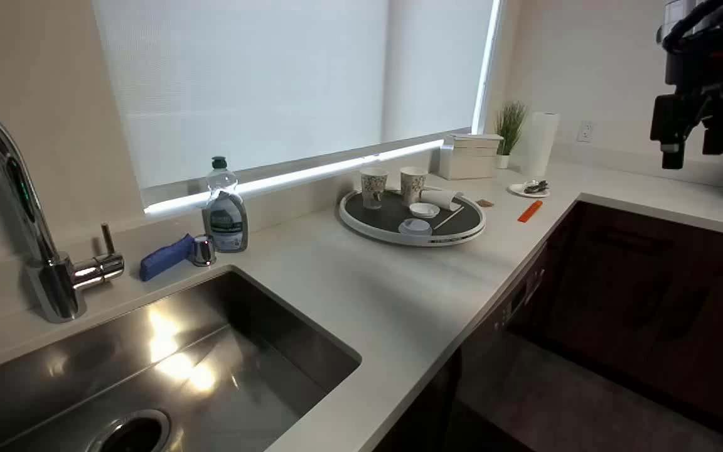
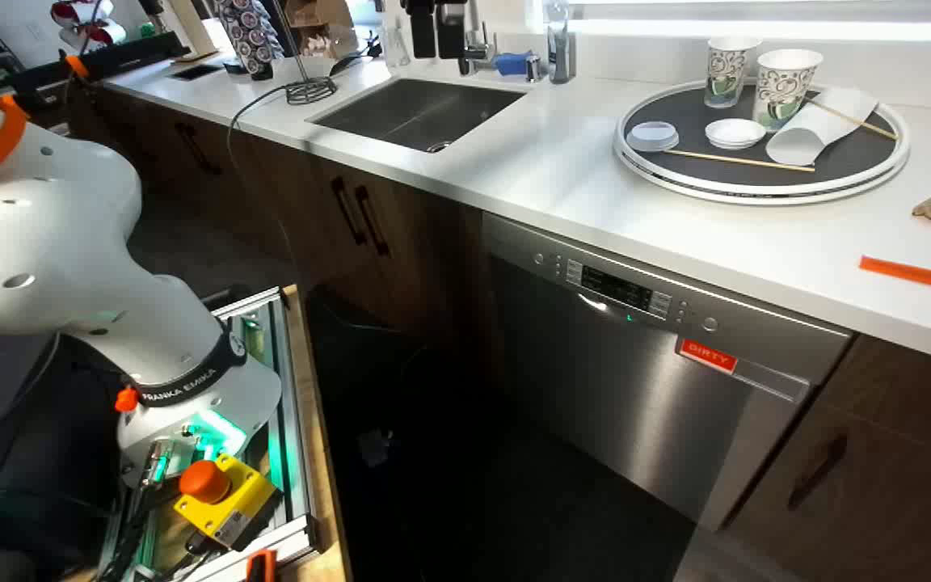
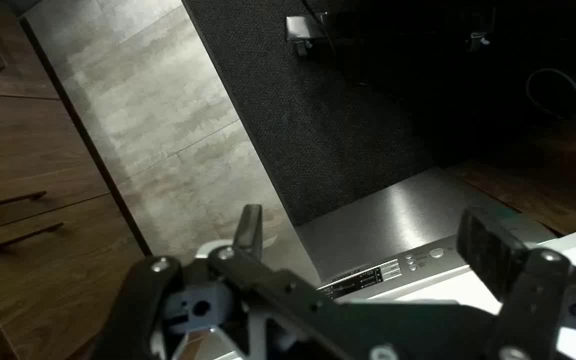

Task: Press the button on the oven

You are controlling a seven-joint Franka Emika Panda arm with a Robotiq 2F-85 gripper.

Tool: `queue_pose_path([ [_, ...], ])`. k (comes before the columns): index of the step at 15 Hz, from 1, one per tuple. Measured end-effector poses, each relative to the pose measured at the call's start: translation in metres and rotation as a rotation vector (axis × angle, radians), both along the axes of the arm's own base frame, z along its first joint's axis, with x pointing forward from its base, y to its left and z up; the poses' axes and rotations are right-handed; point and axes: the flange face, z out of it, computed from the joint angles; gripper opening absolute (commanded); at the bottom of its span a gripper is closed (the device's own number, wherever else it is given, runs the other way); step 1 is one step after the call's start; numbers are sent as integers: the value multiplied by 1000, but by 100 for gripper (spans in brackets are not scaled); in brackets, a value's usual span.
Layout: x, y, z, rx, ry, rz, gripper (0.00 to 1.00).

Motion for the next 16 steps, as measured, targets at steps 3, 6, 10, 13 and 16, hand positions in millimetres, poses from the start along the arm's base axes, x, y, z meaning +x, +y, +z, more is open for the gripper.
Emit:
queue_pose_path([
  [3, 0, 0, 0, 0, 0, 0, 100],
  [6, 0, 0, 0, 0, 0, 0, 100],
  [10, 0, -2, -1, 2, 2, -6, 100],
  [13, 4, -31, -21, 13, 39, -96, 100],
  [16, 10, -82, -59, 39, 100, -201, 100],
])
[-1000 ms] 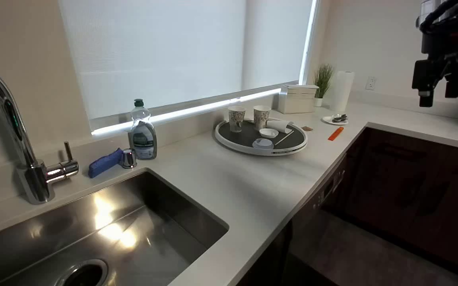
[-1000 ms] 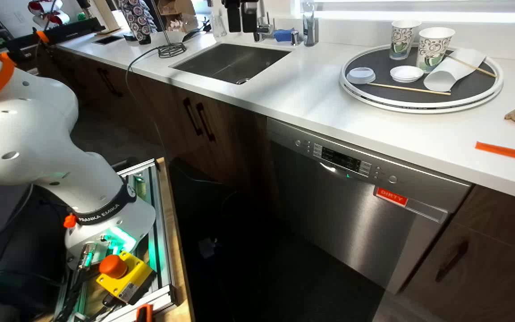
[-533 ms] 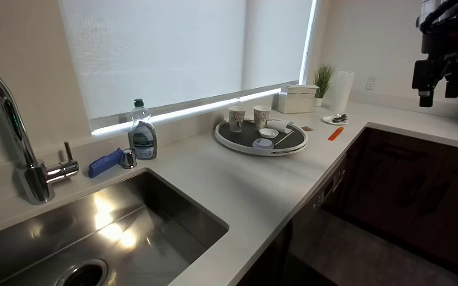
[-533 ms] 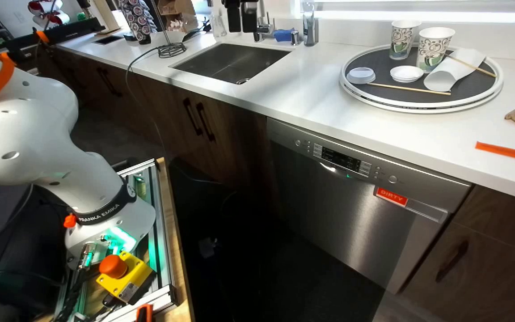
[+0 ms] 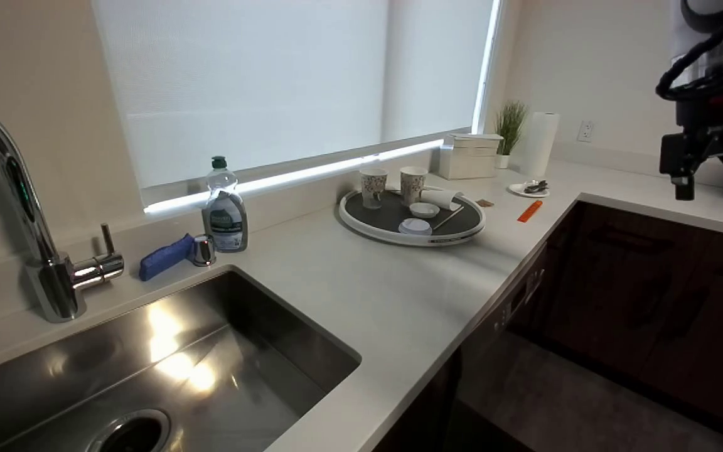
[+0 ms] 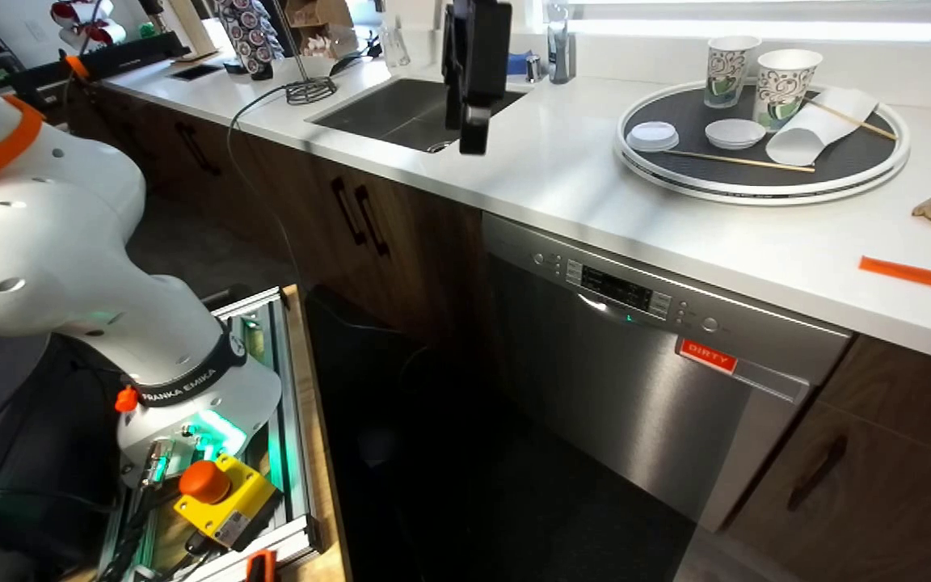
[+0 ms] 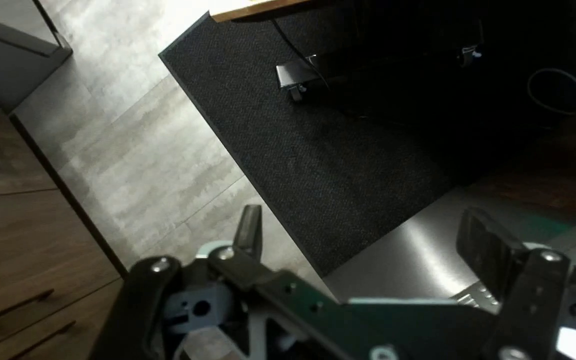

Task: Press the button on the oven

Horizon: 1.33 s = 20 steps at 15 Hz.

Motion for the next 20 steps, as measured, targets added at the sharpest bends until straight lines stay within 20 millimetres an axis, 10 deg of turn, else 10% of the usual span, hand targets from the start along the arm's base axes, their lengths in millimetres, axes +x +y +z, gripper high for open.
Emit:
queue_pose_path([
  [4, 16, -48, -55, 21, -17, -4, 100],
  [10, 43, -59, -113, 21, -63, 95, 100],
  [20, 54, -55, -120, -16, -114, 180, 98],
])
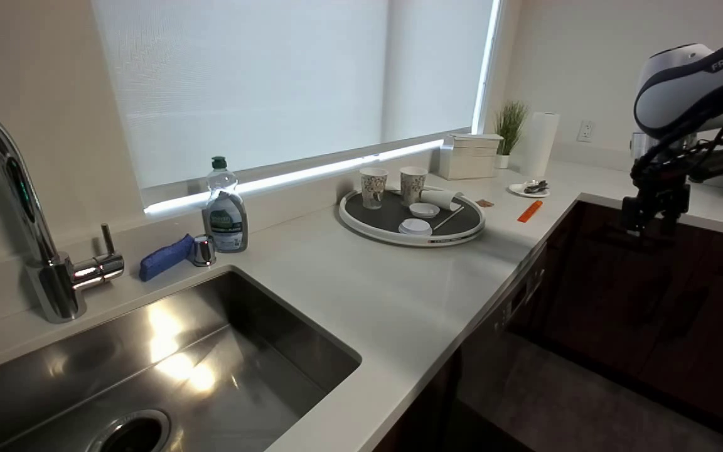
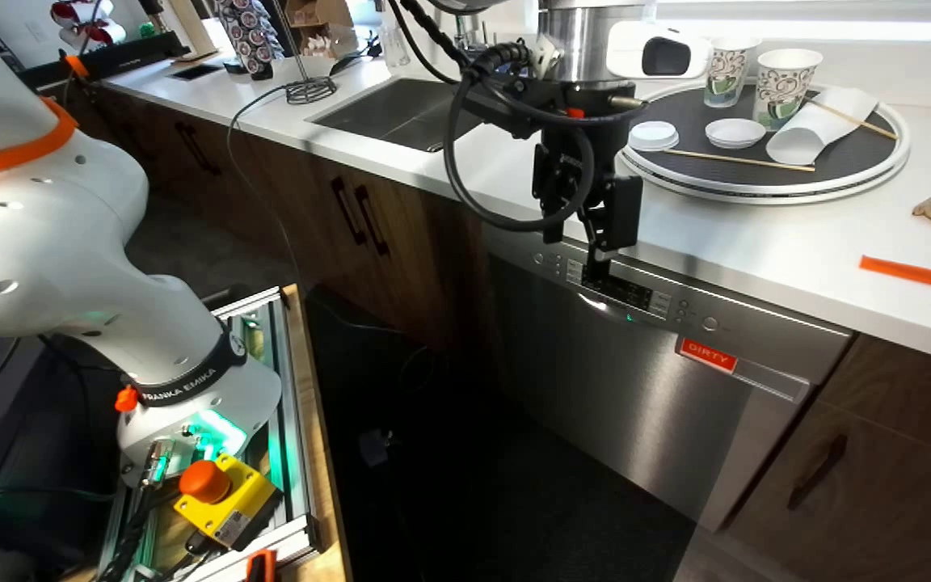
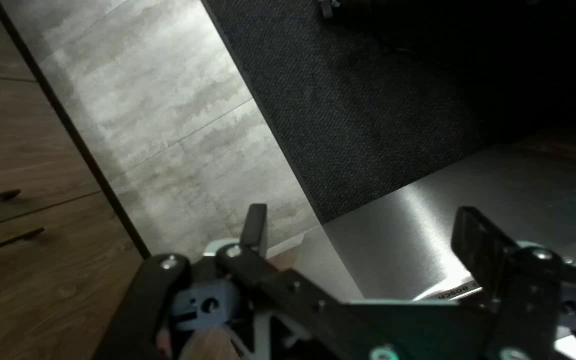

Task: Press the button on the oven

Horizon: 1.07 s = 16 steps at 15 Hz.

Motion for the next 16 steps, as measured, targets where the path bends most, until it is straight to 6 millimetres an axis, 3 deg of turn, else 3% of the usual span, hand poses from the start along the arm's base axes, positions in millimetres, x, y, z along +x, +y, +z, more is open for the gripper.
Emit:
queue_pose_path([
  [3, 7, 2, -16, -30, -72, 127, 100],
  [10, 11, -16, -78, -31, -245, 421, 100],
  [16, 13, -34, -133, 78, -279, 499, 100],
])
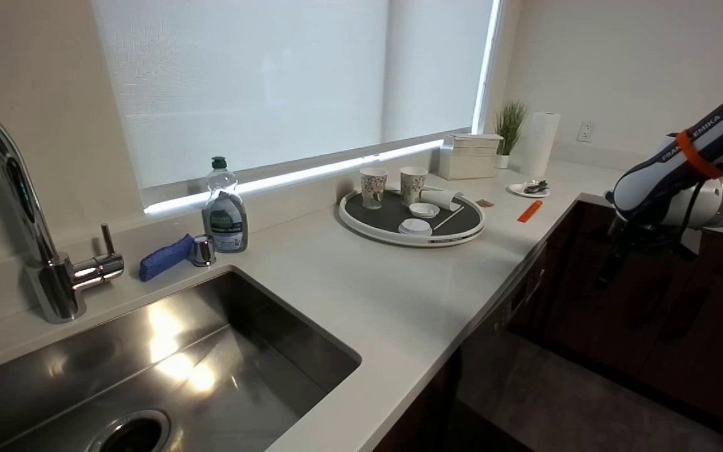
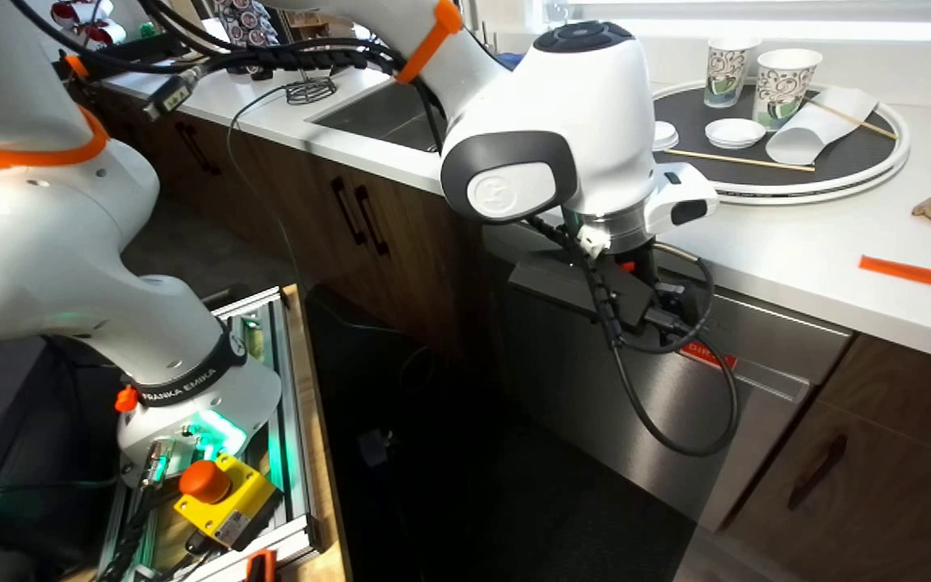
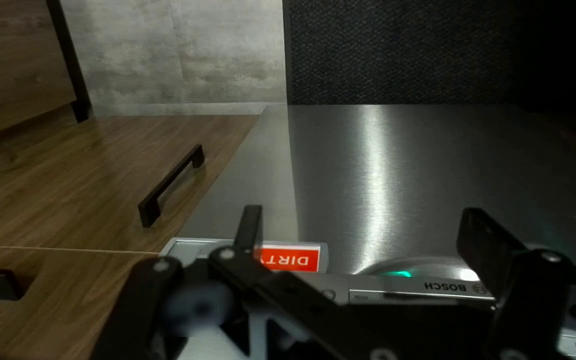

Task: Press the button on the oven

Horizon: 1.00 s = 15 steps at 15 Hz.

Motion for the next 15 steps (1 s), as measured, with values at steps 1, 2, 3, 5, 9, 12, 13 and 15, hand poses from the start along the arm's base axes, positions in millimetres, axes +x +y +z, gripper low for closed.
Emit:
queue_pose_path([
  [1, 1, -1, -3, 3, 2, 1, 100],
  [2, 2, -2, -3, 3, 1, 2, 100],
  [3, 3, -1, -3, 4, 0, 2, 100],
  [5, 4, -1, -2, 4, -2, 3, 100],
  [9, 5, -2, -5, -1, -7, 2, 100],
  [12, 10, -6, -15, -16, -28, 2, 75],
  [13, 12, -7, -20, -20, -34, 6, 75],
  [15, 17, -9, -30, -16, -33, 18, 58],
])
